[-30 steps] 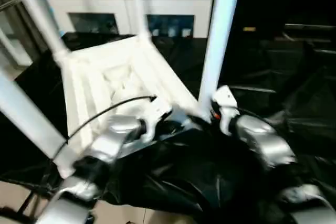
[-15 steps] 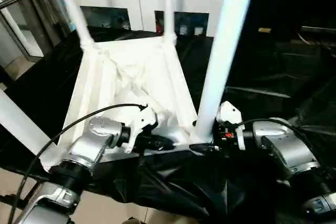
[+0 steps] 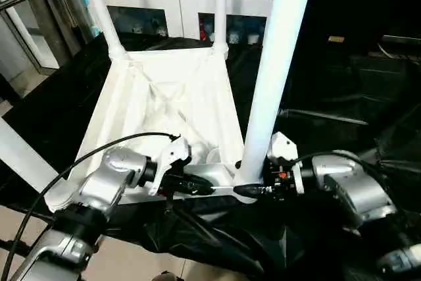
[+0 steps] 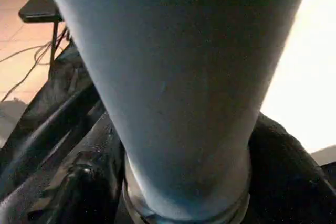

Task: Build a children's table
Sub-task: Rotate leg to tighten

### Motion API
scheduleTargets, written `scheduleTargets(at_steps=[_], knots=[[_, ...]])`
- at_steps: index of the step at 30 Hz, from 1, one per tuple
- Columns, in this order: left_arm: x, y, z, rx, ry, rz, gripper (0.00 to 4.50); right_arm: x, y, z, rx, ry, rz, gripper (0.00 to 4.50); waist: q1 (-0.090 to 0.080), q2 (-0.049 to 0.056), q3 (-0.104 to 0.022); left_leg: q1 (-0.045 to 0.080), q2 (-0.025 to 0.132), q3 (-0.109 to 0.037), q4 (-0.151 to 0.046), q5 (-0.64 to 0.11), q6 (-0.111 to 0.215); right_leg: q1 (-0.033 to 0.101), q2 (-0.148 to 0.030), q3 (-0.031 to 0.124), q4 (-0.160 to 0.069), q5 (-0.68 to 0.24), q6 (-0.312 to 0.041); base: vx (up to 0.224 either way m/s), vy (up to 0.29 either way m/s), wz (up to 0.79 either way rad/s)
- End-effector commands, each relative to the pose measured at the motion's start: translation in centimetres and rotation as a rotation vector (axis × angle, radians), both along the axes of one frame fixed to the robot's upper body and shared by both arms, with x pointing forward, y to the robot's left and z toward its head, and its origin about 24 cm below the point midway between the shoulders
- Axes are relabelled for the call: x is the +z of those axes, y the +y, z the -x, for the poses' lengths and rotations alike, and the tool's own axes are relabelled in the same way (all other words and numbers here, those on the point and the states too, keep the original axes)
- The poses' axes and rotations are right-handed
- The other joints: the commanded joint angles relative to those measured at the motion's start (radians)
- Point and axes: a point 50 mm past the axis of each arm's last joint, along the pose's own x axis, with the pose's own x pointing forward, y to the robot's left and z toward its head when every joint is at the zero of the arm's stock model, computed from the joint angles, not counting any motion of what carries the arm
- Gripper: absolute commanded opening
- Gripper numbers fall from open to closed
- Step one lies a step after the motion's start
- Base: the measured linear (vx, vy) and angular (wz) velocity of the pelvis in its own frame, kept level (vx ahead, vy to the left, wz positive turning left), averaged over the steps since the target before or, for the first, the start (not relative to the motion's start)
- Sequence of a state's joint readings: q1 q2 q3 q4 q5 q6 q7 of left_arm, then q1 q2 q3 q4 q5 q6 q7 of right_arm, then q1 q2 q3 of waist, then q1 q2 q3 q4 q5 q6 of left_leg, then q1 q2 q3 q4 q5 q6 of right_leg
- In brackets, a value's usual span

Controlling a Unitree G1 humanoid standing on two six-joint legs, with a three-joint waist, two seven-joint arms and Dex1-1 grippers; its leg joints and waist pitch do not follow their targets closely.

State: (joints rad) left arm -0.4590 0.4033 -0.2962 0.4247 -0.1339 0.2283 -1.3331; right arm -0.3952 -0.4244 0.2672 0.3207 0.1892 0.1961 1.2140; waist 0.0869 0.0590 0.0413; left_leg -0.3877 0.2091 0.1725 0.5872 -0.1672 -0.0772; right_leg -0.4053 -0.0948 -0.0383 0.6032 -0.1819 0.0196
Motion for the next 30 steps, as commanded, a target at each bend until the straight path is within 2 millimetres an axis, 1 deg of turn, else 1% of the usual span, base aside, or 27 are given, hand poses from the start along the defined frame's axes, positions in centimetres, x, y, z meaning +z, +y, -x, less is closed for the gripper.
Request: scheduleTargets(at_steps=[1,2,3,4,5,6,7,8,9,11,12,13,15,16,17,18,19,21,22,23,24,25,26,27,28,29,30], knots=[[1.2,-1.1,-0.5,0.047,-0.043,0.095,0.00,-0.5,1.0,-0.4,-0.073,-0.010,-0.016,2.70,-0.004,-0.018,-0.063,0.017,0.011,0.009,-0.067,-0.214,0.055,0.045,-0.027,0.019,-0.061,-0.161,-0.251,0.000,0.000,0.00],[1.0,-1.3,-1.3,0.149,-0.077,0.086,0.00,-1.0,1.5,-1.4,-0.215,-0.037,-0.015,2.70,-0.009,-0.022,-0.060,0.015,0.010,0.010,-0.069,-0.224,0.045,0.041,-0.028,0.021,-0.062,-0.181,-0.247,0.000,0.000,0.00],[1.0,-1.4,-1.4,0.166,-0.084,0.085,0.00,-1.1,1.5,-1.6,-0.239,-0.036,-0.012,2.70,-0.013,-0.021,-0.057,0.013,0.007,0.009,-0.071,-0.238,0.034,0.041,-0.029,0.020,-0.065,-0.212,-0.243,0.000,0.000,0.00],[1.0,-1.5,-1.8,0.216,-0.104,0.081,0.00,-1.5,1.7,-2.0,-0.309,-0.033,-0.004,2.70,-0.022,-0.026,-0.055,0.014,0.004,0.006,-0.074,-0.273,0.011,0.042,-0.031,0.019,-0.071,-0.290,-0.221,0.000,0.000,0.00],[1.0,-1.7,-2.3,0.270,-0.127,0.079,0.00,-1.8,1.8,-2.4,-0.372,-0.034,0.005,2.70,-0.031,-0.032,-0.053,0.016,0.003,0.004,-0.076,-0.292,-0.003,0.042,-0.031,0.019,-0.075,-0.350,-0.199,0.000,0.000,0.00],[0.9,-1.9,-2.7,0.327,-0.142,0.080,0.00,-2.2,2.1,-2.7,-0.433,-0.030,0.009,2.70,-0.034,-0.034,-0.053,0.018,0.004,0.004,-0.077,-0.300,-0.004,0.041,-0.032,0.020,-0.079,-0.369,-0.190,0.000,0.000,0.00],[0.9,-2.6,-3.1,0.384,-0.160,0.083,0.00,-2.8,2.9,-3.1,-0.519,-0.011,0.004,2.69,-0.038,-0.037,-0.051,0.019,0.003,0.005,-0.075,-0.310,-0.004,0.035,-0.031,0.022,-0.084,-0.394,-0.180,0.000,0.000,0.00],[0.9,-2.9,-3.2,0.407,-0.169,0.078,0.00,-2.9,3.3,-3.1,-0.542,-0.004,0.003,2.69,-0.038,-0.037,-0.051,0.019,0.003,0.005,-0.075,-0.310,-0.004,0.035,-0.031,0.022,-0.084,-0.394,-0.180,0.000,0.000,0.00],[0.9,-3.2,-3.4,0.427,-0.178,0.072,0.00,-3.1,3.7,-3.2,-0.558,0.001,0.002,2.69,-0.040,-0.033,-0.052,0.018,0.004,0.002,-0.078,-0.308,-0.009,0.036,-0.032,0.021,-0.084,-0.394,-0.174,0.000,0.000,0.00],[0.9,-4.2,-3.4,0.453,-0.183,0.074,0.00,-3.4,4.6,-3.4,-0.610,0.002,0.016,2.69,-0.043,-0.035,-0.051,0.020,0.005,0.002,-0.079,-0.324,-0.008,0.033,-0.028,0.021,-0.087,-0.387,-0.165,0.000,0.000,0.00],[0.9,-4.6,-3.4,0.463,-0.182,0.080,0.00,-3.4,5.0,-3.5,-0.633,-0.003,0.022,2.69,-0.045,-0.035,-0.051,0.018,0.004,0.002,-0.079,-0.324,-0.008,0.033,-0.028,0.022,-0.086,-0.383,-0.165,0.000,0.000,0.00],[0.9,-5.5,-3.2,0.441,-0.175,0.091,0.00,-3.4,5.7,-3.5,-0.623,-0.012,0.020,2.69,-0.046,-0.031,-0.051,0.017,0.004,0.001,-0.081,-0.325,-0.011,0.033,-0.029,0.021,-0.085,-0.379,-0.166,0.000,0.000,0.00],[0.9,-6.6,-2.8,0.401,-0.167,0.103,0.00,-3.3,6.5,-3.5,-0.598,-0.030,0.009,2.69,-0.048,-0.033,-0.051,0.019,0.004,0.001,-0.080,-0.335,-0.010,0.032,-0.028,0.021,-0.087,-0.379,-0.163,0.000,0.000,0.00],[0.8,-6.9,-2.6,0.388,-0.165,0.105,0.00,-3.2,6.7,-3.5,-0.592,-0.038,0.003,3.04,-0.047,-0.033,-0.053,0.018,0.004,0.001,-0.079,-0.336,-0.007,0.033,-0.028,0.021,-0.086,-0.372,-0.164,0.000,0.000,0.00],[0.7,-6.9,-2.5,0.366,-0.166,0.098,0.00,-3.1,6.6,-3.5,-0.581,-0.025,-0.017,3.25,-0.047,-0.037,-0.053,0.015,0.003,0.001,-0.080,-0.330,-0.002,0.035,-0.027,0.021,-0.085,-0.357,-0.166,0.000,0.000,0.00],[0.7,-6.9,-2.3,0.345,-0.166,0.094,0.00,-2.9,6.5,-3.6,-0.570,-0.021,-0.031,3.39,-0.046,-0.037,-0.054,0.015,0.004,0.001,-0.080,-0.326,0.000,0.035,-0.027,0.021,-0.084,-0.349,-0.168,0.000,0.000,0.00],[0.7,-6.7,-2.1,0.316,-0.162,0.094,0.00,-2.7,6.2,-3.7,-0.549,-0.019,-0.041,3.39,-0.045,-0.034,-0.054,0.016,0.005,0.002,-0.080,-0.328,0.004,0.034,-0.027,0.022,-0.083,-0.330,-0.176,0.000,0.000,0.00],[0.8,-6.2,-1.9,0.284,-0.153,0.103,0.00,-2.2,5.7,-3.6,-0.486,-0.043,-0.038,3.59,-0.044,-0.036,-0.056,0.016,0.006,0.002,-0.080,-0.324,0.007,0.036,-0.027,0.022,-0.081,-0.309,-0.181,0.000,0.000,0.00],[0.9,-6.0,-1.7,0.265,-0.150,0.106,0.00,-2.1,5.4,-3.5,-0.449,-0.057,-0.032,3.75,-0.043,-0.036,-0.057,0.014,0.006,0.002,-0.078,-0.309,0.013,0.040,-0.027,0.022,-0.077,-0.278,-0.190,0.000,0.000,0.00],[1.0,-5.5,-1.5,0.226,-0.145,0.104,0.00,-1.7,4.8,-3.3,-0.375,-0.072,-0.032,3.84,-0.041,-0.035,-0.059,0.015,0.007,0.004,-0.075,-0.293,0.020,0.039,-0.027,0.022,-0.075,-0.249,-0.198,0.000,0.000,0.00],[1.0,-5.3,-1.3,0.211,-0.142,0.103,0.00,-1.5,4.6,-3.1,-0.347,-0.075,-0.032,3.88,-0.038,-0.036,-0.060,0.015,0.008,0.003,-0.075,-0.285,0.026,0.042,-0.027,0.021,-0.073,-0.230,-0.203,0.000,0.000,0.00],[0.9,-4.7,-1.1,0.182,-0.138,0.091,0.00,-1.2,4.1,-2.8,-0.286,-0.076,-0.035,3.88,-0.037,-0.033,-0.061,0.010,0.008,0.004,-0.072,-0.242,0.044,0.045,-0.026,0.022,-0.065,-0.154,-0.223,0.000,0.000,0.00],[0.9,-4.6,-1.1,0.176,-0.138,0.088,0.00,-1.2,4.0,-2.8,-0.277,-0.076,-0.035,3.88,-0.036,-0.034,-0.063,0.010,0.008,0.004,-0.070,-0.228,0.048,0.047,-0.025,0.021,-0.062,-0.130,-0.229,0.000,0.000,0.00],[0.9,-4.2,-0.9,0.152,-0.135,0.085,0.00,-0.9,3.6,-2.5,-0.237,-0.073,-0.037,3.88,-0.036,-0.030,-0.064,0.011,0.007,0.005,-0.068,-0.218,0.052,0.047,-0.024,0.021,-0.059,-0.108,-0.238,0.000,0.000,0.00],[1.0,-3.7,-0.7,0.118,-0.129,0.085,0.00,-0.5,3.1,-2.2,-0.184,-0.066,-0.042,3.88,-0.033,-0.032,-0.064,0.012,0.008,0.005,-0.068,-0.209,0.059,0.050,-0.024,0.020,-0.057,-0.084,-0.248,0.000,0.000,0.00],[1.1,-3.4,-0.6,0.098,-0.123,0.087,0.00,-0.3,2.8,-2.0,-0.152,-0.058,-0.046,3.88,-0.029,-0.032,-0.066,0.014,0.008,0.007,-0.064,-0.197,0.073,0.052,-0.022,0.019,-0.054,-0.053,-0.260,0.000,0.000,0.00],[1.2,-3.0,-0.4,0.066,-0.112,0.087,0.00,0.1,2.3,-1.6,-0.090,-0.042,-0.052,3.88,-0.022,-0.028,-0.065,0.014,0.010,0.008,-0.063,-0.186,0.082,0.051,-0.022,0.018,-0.050,-0.031,-0.270,0.000,0.000,0.00]])
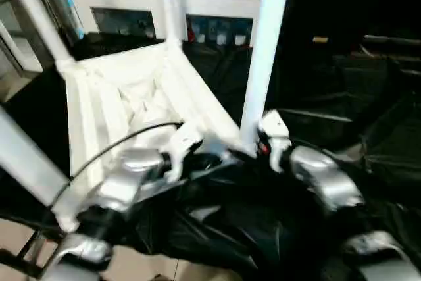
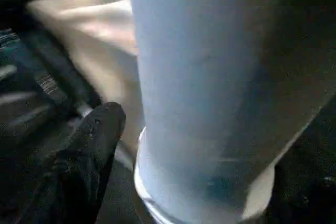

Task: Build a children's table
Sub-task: Rotate leg to tighten

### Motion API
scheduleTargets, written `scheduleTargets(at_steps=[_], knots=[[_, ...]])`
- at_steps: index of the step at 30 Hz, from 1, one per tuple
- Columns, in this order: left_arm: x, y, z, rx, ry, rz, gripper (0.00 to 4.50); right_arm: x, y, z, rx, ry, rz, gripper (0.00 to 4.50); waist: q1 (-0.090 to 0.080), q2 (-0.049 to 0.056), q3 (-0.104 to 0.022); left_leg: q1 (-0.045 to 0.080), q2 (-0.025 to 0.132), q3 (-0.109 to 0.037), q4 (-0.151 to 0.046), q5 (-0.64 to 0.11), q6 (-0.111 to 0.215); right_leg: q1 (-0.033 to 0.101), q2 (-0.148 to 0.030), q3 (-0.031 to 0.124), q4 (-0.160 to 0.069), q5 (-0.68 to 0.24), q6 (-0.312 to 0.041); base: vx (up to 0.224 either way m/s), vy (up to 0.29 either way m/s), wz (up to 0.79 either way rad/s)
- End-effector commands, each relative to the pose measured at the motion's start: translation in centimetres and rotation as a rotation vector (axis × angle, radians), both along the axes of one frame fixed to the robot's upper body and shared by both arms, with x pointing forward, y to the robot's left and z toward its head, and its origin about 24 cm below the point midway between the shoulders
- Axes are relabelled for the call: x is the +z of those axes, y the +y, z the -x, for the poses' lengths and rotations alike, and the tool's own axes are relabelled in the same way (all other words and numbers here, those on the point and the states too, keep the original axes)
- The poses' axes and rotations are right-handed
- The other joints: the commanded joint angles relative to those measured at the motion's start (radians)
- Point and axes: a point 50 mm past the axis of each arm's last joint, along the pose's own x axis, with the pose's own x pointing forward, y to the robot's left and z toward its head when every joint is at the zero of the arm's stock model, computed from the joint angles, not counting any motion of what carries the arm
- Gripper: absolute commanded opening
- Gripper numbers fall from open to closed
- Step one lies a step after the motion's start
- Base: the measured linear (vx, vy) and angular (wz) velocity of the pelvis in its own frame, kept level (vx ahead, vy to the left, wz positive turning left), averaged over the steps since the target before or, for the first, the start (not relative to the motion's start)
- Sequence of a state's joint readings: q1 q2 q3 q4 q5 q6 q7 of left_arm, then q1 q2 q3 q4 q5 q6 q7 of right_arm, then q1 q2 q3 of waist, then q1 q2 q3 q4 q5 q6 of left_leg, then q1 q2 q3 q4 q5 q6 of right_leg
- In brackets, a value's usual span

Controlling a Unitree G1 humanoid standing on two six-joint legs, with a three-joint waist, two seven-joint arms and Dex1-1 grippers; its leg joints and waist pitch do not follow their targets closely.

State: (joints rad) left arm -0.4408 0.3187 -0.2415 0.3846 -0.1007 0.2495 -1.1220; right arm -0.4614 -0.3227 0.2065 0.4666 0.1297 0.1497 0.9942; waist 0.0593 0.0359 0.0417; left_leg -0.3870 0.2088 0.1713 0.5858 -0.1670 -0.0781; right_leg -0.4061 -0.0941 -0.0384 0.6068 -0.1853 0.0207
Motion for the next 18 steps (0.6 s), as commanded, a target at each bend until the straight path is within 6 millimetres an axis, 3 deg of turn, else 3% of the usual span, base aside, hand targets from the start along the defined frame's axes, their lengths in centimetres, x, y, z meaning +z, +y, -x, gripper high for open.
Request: scheduleTargets(at_steps=[1,6,10,18], knots=[[1.0,-1.3,0.6,-0.138,-0.024,0.051,0.00,0.7,1.5,1.1,0.171,0.025,-0.044,3.88,0.009,-0.005,-0.066,0.017,0.012,0.011,-0.060,-0.190,0.088,0.049,-0.023,0.018,-0.054,-0.026,-0.280,0.000,0.000,0.00],[1.3,-0.1,1.0,-0.227,0.022,0.029,0.00,1.1,-0.2,2.6,0.351,0.056,0.000,3.88,0.030,-0.002,-0.061,0.024,0.016,0.013,-0.065,-0.245,0.069,0.044,-0.025,0.021,-0.061,-0.119,-0.271,0.000,0.000,0.00],[1.4,0.5,1.2,-0.276,0.047,0.009,0.00,1.4,-0.5,2.7,0.376,0.073,-0.004,3.72,0.028,-0.003,-0.056,0.022,0.015,0.010,-0.074,-0.302,0.032,0.043,-0.027,0.022,-0.068,-0.208,-0.252,0.000,0.000,0.00],[1.4,0.6,1.2,-0.288,0.053,0.014,0.00,1.0,-0.1,3.6,0.440,0.113,0.020,3.16,0.029,-0.004,-0.060,0.021,0.015,0.008,-0.073,-0.271,0.026,0.043,-0.028,0.024,-0.067,-0.195,-0.242,0.000,0.000,0.00]])
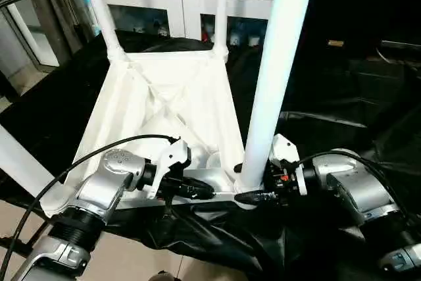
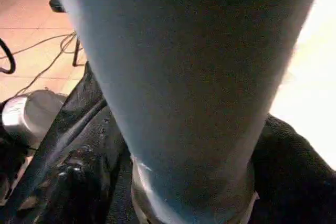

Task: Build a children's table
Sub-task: Rotate leg to tighten

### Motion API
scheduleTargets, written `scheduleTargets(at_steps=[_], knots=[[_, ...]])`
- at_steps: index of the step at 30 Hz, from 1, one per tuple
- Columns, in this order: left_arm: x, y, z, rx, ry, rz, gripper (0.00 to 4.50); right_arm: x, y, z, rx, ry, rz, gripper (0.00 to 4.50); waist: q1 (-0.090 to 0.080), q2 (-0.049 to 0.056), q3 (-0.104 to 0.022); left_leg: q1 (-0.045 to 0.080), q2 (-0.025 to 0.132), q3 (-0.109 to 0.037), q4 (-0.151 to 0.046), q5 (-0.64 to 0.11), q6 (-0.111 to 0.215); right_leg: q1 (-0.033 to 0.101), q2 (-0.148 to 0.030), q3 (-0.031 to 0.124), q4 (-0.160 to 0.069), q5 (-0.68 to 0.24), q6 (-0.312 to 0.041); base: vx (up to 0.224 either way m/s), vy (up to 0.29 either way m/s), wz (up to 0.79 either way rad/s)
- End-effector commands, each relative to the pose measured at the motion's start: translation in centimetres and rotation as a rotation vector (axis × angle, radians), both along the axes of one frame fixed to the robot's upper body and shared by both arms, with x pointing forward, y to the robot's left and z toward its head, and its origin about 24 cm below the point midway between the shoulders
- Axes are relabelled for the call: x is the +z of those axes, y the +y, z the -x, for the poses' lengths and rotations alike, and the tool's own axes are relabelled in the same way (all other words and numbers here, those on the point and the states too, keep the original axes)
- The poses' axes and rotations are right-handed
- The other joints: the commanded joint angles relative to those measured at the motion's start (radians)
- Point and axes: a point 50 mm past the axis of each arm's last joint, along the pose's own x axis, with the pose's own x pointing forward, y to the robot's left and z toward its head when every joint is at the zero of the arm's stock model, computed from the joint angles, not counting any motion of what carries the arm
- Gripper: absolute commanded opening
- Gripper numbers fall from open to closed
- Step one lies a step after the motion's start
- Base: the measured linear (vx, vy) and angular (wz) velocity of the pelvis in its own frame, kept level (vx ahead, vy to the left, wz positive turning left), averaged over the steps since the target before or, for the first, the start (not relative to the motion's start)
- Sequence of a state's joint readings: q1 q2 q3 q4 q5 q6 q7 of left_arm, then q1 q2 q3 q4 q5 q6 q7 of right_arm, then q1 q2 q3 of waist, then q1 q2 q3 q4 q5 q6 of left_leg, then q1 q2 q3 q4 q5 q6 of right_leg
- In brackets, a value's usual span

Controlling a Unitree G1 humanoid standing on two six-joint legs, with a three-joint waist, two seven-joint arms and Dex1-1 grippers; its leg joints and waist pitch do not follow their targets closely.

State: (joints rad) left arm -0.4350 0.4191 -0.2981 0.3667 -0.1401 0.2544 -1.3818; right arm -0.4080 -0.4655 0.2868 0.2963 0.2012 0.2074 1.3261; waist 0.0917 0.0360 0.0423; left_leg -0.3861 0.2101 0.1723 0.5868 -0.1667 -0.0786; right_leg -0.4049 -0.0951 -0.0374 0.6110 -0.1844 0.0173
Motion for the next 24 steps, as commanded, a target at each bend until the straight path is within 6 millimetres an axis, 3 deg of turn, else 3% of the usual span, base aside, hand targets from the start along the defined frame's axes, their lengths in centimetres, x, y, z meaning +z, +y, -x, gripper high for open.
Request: scheduleTargets(at_steps=[1,4,9,11,15,16,20,24], knots=[[1.2,-1.0,-0.4,-0.030,-0.052,0.048,0.00,-0.5,1.1,0.9,0.088,0.026,0.005,3.10,-0.004,-0.004,-0.061,0.020,0.013,0.008,-0.072,-0.264,0.029,0.042,-0.025,0.022,-0.069,-0.178,-0.243,0.000,0.000,0.00],[1.1,-1.0,-0.5,-0.017,-0.061,0.047,0.00,-0.6,1.2,1.1,0.087,0.028,0.006,2.82,-0.005,-0.006,-0.061,0.018,0.012,0.008,-0.072,-0.258,0.034,0.044,-0.025,0.021,-0.068,-0.163,-0.248,0.000,0.000,0.00],[1.3,-1.3,-1.2,0.080,-0.087,0.083,0.00,-1.4,1.7,1.1,-0.009,0.019,-0.031,2.69,-0.003,-0.004,-0.058,0.021,0.012,0.008,-0.074,-0.287,0.024,0.040,-0.027,0.023,-0.074,-0.217,-0.238,0.000,0.000,0.00],[1.3,-1.8,-2.1,0.199,-0.112,0.086,0.00,-2.2,2.4,0.0,-0.207,0.010,-0.053,2.67,-0.009,-0.007,-0.054,0.020,0.009,0.006,-0.078,-0.318,0.007,0.038,-0.029,0.022,-0.080,-0.281,-0.218,0.000,0.000,0.00],[1.5,-2.5,-3.1,0.321,-0.139,0.100,0.00,-3.0,3.0,-1.4,-0.405,0.010,-0.049,2.66,-0.024,-0.010,-0.050,0.018,0.005,-0.002,-0.084,-0.366,-0.020,0.035,-0.032,0.018,-0.092,-0.415,-0.167,0.000,0.000,0.00],[1.5,-2.8,-3.4,0.353,-0.147,0.097,0.00,-3.2,3.2,-1.6,-0.448,0.019,-0.046,2.66,-0.036,-0.010,-0.049,0.022,0.003,-0.005,-0.084,-0.392,-0.029,0.032,-0.031,0.016,-0.098,-0.457,-0.152,0.000,0.000,0.00],[1.3,-4.8,-4.2,0.449,-0.172,0.075,0.00,-4.0,5.2,-2.8,-0.643,0.030,-0.024,2.65,-0.046,-0.008,-0.050,0.024,0.001,-0.005,-0.082,-0.396,-0.030,0.028,-0.031,0.016,-0.104,-0.464,-0.144,0.000,0.000,0.00],[1.0,-6.5,-4.1,0.455,-0.164,0.063,0.00,-3.8,7.3,-2.8,-0.631,0.002,-0.052,2.65,-0.048,-0.004,-0.051,0.023,0.002,-0.005,-0.083,-0.400,-0.022,0.026,-0.028,0.017,-0.106,-0.446,-0.141,0.000,0.000,0.00]])
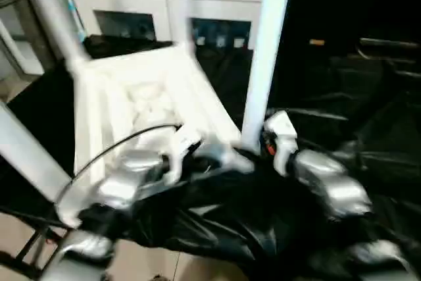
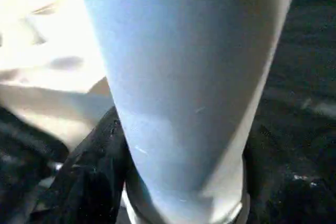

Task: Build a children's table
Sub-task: Rotate leg to tighten

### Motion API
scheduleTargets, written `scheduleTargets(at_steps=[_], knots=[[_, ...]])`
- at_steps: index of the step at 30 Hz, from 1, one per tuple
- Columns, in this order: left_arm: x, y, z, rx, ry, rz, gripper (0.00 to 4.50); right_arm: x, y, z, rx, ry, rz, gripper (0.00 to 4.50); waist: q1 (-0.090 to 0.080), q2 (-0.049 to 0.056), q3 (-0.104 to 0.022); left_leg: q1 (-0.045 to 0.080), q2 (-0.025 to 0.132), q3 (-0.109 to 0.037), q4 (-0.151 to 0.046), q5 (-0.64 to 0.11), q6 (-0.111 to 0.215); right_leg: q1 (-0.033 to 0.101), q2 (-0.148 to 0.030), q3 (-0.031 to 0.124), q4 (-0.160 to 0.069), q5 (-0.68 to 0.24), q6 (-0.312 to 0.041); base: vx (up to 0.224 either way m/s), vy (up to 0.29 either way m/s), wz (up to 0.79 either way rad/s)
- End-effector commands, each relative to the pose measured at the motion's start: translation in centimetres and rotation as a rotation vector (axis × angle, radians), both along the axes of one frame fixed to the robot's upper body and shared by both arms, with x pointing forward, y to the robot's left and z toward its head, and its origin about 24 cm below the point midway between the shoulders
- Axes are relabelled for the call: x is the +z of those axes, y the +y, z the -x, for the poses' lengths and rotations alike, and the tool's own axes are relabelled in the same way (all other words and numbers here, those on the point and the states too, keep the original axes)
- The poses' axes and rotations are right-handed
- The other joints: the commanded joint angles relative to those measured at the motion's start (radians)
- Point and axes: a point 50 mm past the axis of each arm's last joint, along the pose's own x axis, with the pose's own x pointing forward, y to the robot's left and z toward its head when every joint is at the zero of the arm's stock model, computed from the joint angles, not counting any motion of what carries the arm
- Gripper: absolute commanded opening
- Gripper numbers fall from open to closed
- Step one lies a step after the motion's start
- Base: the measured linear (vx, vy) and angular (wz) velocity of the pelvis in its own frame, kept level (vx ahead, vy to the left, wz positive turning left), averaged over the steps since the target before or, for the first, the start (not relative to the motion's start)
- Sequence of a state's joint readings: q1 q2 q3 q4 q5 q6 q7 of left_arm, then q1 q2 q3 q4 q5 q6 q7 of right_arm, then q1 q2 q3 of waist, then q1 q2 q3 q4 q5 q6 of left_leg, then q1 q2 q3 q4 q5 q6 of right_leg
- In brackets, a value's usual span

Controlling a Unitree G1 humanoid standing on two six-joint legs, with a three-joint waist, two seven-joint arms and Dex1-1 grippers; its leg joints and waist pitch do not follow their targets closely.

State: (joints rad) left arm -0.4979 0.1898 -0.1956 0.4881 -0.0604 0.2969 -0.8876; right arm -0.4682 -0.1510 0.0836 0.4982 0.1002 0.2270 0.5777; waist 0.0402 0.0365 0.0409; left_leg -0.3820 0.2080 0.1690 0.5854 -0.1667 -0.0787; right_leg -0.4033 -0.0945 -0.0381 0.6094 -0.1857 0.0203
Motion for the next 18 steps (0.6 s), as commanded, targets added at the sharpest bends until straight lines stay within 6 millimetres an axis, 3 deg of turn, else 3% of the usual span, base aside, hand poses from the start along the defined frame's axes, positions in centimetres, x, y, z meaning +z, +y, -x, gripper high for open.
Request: scheduleTargets(at_steps=[1,6,7,8,9,11,12,13,14,15,16,17,18], knots=[[1.8,-3.2,-0.6,-0.031,-0.070,0.031,0.00,-1.8,5.2,1.9,0.200,0.073,-0.022,3.00,0.003,-0.001,-0.050,0.017,0.004,-0.002,-0.082,-0.399,-0.019,0.026,-0.028,0.018,-0.103,-0.430,-0.147,0.000,0.000,0.00],[1.7,-3.3,-0.3,-0.093,-0.079,0.023,0.00,-1.2,4.8,1.6,0.220,0.077,-0.061,3.59,0.000,0.001,-0.049,0.016,0.004,-0.003,-0.085,-0.422,-0.017,0.027,-0.028,0.017,-0.103,-0.425,-0.152,0.000,0.000,0.00],[1.7,-2.9,-0.1,-0.135,-0.082,0.016,0.00,-0.8,4.5,1.5,0.264,0.053,-0.039,3.71,0.001,0.010,-0.050,0.016,0.005,-0.004,-0.085,-0.423,-0.019,0.027,-0.028,0.017,-0.102,-0.416,-0.154,0.000,0.000,0.00],[1.7,-2.8,0.0,-0.143,-0.083,0.015,0.00,-0.8,4.4,1.5,0.274,0.049,-0.036,3.80,-0.003,0.002,-0.050,0.013,0.005,-0.003,-0.085,-0.425,-0.016,0.029,-0.027,0.017,-0.102,-0.401,-0.156,0.000,0.000,0.00],[1.7,-2.7,0.0,-0.149,-0.084,0.015,0.00,-0.7,4.3,1.6,0.281,0.047,-0.034,3.86,-0.001,0.004,-0.051,0.013,0.005,-0.004,-0.086,-0.419,-0.015,0.030,-0.028,0.018,-0.099,-0.388,-0.160,0.000,0.000,0.00],[1.9,-2.2,0.4,-0.203,-0.089,0.026,0.00,-0.3,3.8,1.8,0.345,0.032,-0.036,3.94,-0.002,0.003,-0.055,0.010,0.007,-0.003,-0.084,-0.389,-0.006,0.035,-0.027,0.018,-0.092,-0.317,-0.181,0.000,0.000,0.00],[2.0,-1.9,0.6,-0.226,-0.087,0.030,0.00,-0.1,3.5,2.0,0.393,0.027,-0.041,3.94,-0.003,-0.004,-0.055,0.007,0.007,-0.001,-0.083,-0.374,-0.001,0.037,-0.027,0.019,-0.090,-0.296,-0.188,0.000,0.000,0.00],[2.1,-1.5,0.8,-0.249,-0.087,0.029,0.00,0.1,3.1,2.3,0.446,0.022,-0.045,3.94,0.002,0.000,-0.058,0.010,0.008,0.001,-0.081,-0.345,0.010,0.039,-0.028,0.020,-0.087,-0.254,-0.203,0.000,0.000,0.00],[2.1,-1.1,0.9,-0.272,-0.087,0.027,0.00,0.3,2.7,2.6,0.494,0.024,-0.048,3.94,0.003,-0.008,-0.059,0.010,0.010,0.004,-0.077,-0.317,0.026,0.040,-0.027,0.021,-0.083,-0.205,-0.221,0.052,-0.006,0.04],[2.2,-0.8,1.0,-0.291,-0.083,0.024,0.00,0.5,2.3,2.8,0.538,0.025,-0.047,3.94,0.003,-0.008,-0.059,0.010,0.010,0.004,-0.077,-0.317,0.026,0.040,-0.027,0.021,-0.083,-0.205,-0.221,0.052,-0.006,0.04],[2.2,-0.2,1.3,-0.325,-0.080,0.018,0.00,0.8,1.7,3.3,0.608,0.028,-0.039,3.94,0.011,-0.002,-0.063,0.007,0.010,0.005,-0.072,-0.257,0.045,0.048,-0.026,0.019,-0.071,-0.124,-0.244,0.056,-0.003,0.02],[2.3,0.2,1.5,-0.350,-0.074,0.019,0.00,0.9,1.2,3.6,0.651,0.036,-0.031,3.94,0.019,0.001,-0.065,0.011,0.013,0.009,-0.067,-0.225,0.061,0.045,-0.024,0.019,-0.066,-0.061,-0.263,0.055,0.001,0.01],[2.3,0.5,1.6,-0.364,-0.065,0.017,0.00,1.0,0.8,3.8,0.682,0.042,-0.024,3.94,0.021,-0.007,-0.065,0.008,0.012,0.010,-0.066,-0.207,0.070,0.049,-0.022,0.018,-0.062,-0.034,-0.269,0.055,0.001,0.01]])
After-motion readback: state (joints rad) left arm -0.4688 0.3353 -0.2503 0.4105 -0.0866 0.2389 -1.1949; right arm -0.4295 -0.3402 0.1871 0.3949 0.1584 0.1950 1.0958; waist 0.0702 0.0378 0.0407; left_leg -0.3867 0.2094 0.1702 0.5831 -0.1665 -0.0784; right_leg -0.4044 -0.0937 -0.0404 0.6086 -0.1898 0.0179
